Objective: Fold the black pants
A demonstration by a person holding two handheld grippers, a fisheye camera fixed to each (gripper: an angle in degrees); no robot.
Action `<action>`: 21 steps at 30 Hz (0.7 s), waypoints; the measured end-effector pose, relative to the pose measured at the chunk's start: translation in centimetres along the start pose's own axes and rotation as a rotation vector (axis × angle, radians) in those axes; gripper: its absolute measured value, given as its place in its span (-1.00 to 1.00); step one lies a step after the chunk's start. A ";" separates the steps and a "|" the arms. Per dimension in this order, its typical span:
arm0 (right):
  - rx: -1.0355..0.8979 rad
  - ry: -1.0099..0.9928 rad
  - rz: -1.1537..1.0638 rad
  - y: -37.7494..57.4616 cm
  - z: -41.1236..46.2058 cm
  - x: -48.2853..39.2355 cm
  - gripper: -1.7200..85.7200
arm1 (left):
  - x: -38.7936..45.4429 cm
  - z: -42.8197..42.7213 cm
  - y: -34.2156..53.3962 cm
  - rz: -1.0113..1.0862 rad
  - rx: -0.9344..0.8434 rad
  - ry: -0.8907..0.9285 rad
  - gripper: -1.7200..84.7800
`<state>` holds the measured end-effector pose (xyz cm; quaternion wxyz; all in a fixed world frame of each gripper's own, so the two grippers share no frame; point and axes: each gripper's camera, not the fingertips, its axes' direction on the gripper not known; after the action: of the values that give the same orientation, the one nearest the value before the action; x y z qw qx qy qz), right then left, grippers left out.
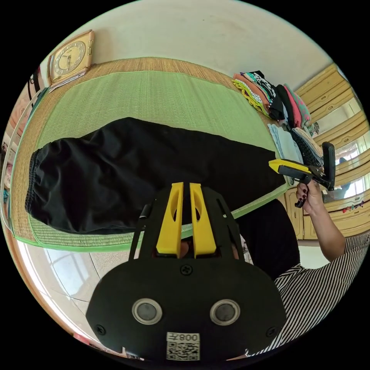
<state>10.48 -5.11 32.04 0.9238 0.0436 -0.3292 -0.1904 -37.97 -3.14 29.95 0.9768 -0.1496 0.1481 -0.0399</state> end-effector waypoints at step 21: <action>-0.138 -0.322 -0.303 -15.8 17.1 -0.2 -0.82 | -18.4 -4.9 6.4 -0.191 0.231 0.266 -0.87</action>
<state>-5.41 -18.86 42.02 0.8212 -0.0017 -0.4482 -0.3532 -56.75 3.88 28.66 0.9511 -0.0436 0.2553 -0.1685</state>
